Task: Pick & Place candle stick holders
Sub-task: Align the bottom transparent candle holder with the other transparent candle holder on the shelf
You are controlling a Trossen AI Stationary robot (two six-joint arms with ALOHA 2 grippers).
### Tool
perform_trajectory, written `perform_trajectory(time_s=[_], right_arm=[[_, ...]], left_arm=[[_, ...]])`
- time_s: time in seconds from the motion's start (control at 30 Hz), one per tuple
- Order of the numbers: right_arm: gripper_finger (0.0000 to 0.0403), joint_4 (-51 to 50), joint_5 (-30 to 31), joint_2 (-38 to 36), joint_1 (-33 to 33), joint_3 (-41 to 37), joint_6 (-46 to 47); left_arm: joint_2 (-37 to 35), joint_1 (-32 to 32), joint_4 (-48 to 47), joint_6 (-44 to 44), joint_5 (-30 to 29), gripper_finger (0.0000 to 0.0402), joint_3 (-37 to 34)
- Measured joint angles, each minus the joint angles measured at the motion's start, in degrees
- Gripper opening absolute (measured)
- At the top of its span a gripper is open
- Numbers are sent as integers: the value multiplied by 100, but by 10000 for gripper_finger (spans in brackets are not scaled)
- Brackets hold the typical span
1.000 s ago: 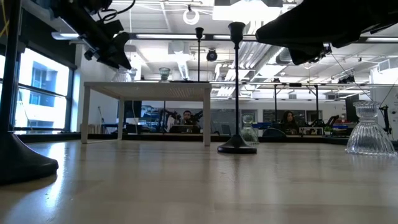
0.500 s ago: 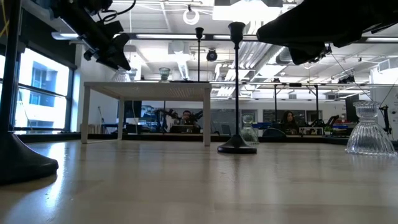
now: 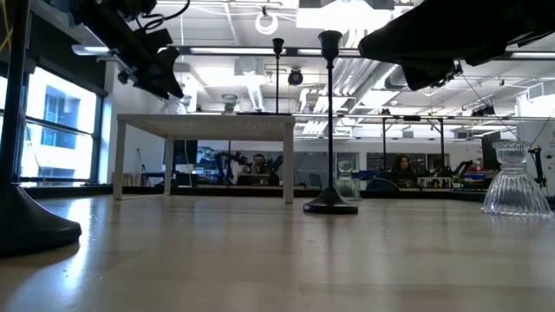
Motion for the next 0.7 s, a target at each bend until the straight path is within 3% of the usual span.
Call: perform_trajectory(time_s=[0.1,0.7], right_arm=[[1,0,1,0,1,0,-4],[2,1,-28,0,1,0,-8]], left_arm=[[0,0,0,85,-235,209,0],[-376,-1,23,182,-344,209,2]])
